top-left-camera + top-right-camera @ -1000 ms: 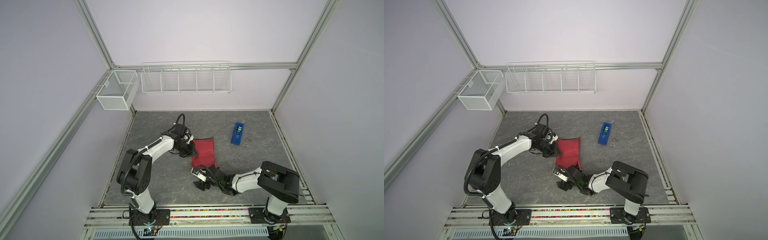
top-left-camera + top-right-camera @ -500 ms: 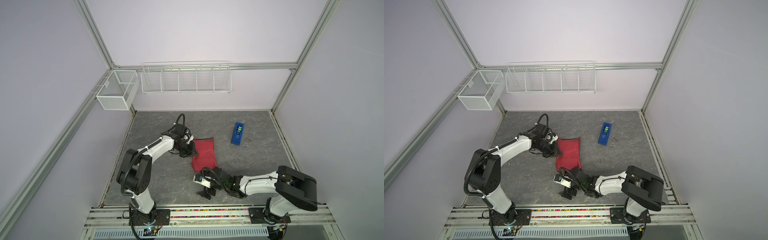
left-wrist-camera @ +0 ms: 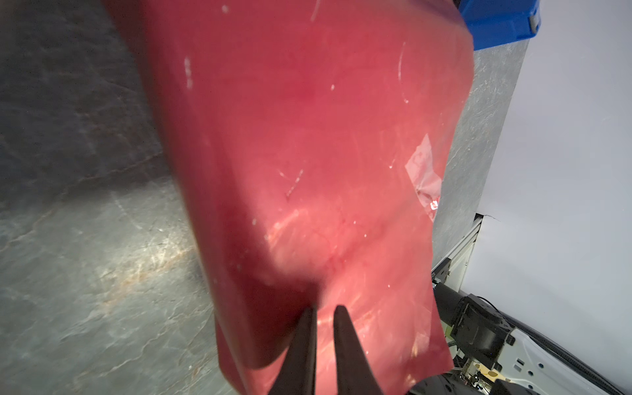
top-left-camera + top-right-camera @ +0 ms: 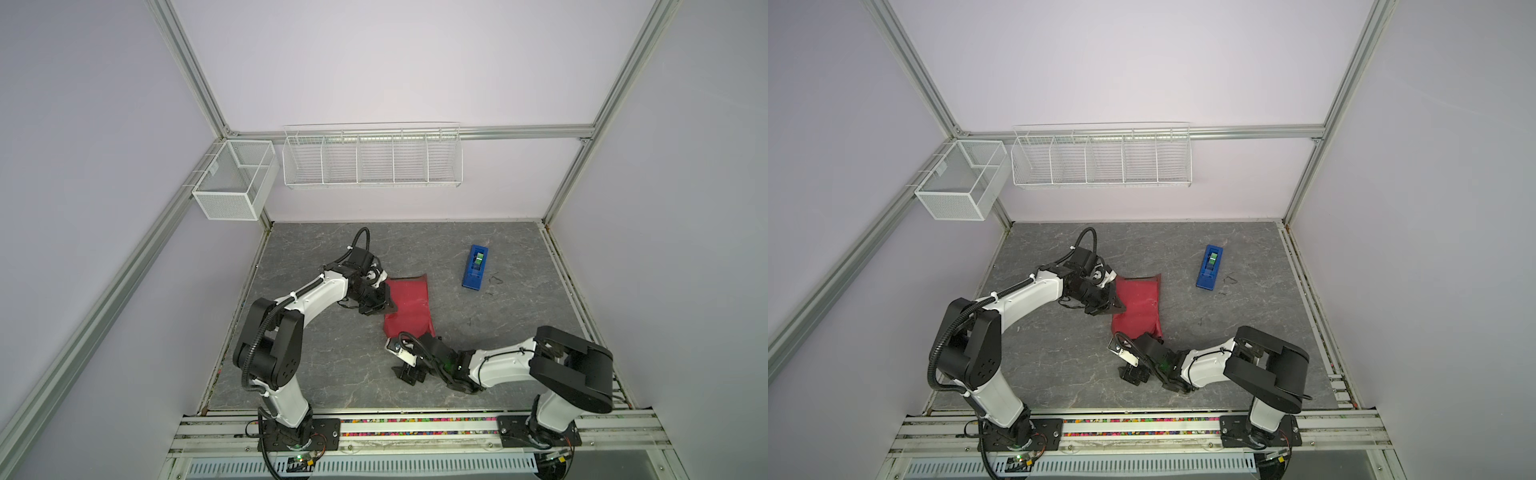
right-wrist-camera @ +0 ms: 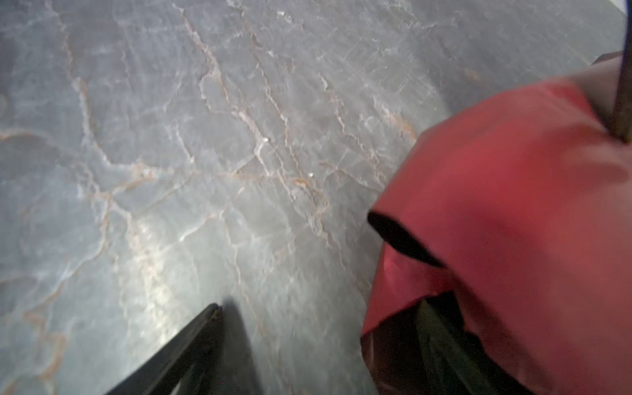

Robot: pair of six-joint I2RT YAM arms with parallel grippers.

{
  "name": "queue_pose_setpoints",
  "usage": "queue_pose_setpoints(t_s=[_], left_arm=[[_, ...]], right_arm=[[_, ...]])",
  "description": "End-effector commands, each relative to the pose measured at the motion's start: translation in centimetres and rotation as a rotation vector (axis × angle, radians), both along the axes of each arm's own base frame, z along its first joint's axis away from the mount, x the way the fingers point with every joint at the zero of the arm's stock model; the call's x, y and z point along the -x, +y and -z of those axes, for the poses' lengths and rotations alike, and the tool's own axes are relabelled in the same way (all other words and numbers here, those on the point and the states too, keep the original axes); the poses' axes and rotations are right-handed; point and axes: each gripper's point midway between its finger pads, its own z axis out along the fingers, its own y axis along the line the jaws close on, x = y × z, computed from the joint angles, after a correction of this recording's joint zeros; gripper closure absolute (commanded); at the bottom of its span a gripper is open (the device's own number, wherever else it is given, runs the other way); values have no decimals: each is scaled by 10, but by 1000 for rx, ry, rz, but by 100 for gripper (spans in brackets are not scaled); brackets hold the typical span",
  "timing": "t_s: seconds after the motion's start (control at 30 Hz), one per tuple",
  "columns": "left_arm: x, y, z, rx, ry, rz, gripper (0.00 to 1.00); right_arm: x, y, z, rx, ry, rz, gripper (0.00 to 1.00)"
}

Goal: Wrap the gift box in paper

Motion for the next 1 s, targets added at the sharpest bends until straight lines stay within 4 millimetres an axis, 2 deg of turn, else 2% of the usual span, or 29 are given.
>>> queue_pose_setpoints(t_s=[0.0,0.33,0.63,0.8,0.97], left_arm=[[4,16,15,-104,15,-19,86],[4,17,16,-107,16,-20,86],[6,18,19,-112,20,-27,86],[6,19,20,-115,22,-27,86],[6,18,18,-113,12,-27,86]], right_arm=[[1,0,17,44,9,-16,8],[42,10,3,-9,89,-237,4],[54,15,10,18,144,-314,3],[54,16,10,25,143,-314,3],[39,-1,-1,13,92,-192,4]])
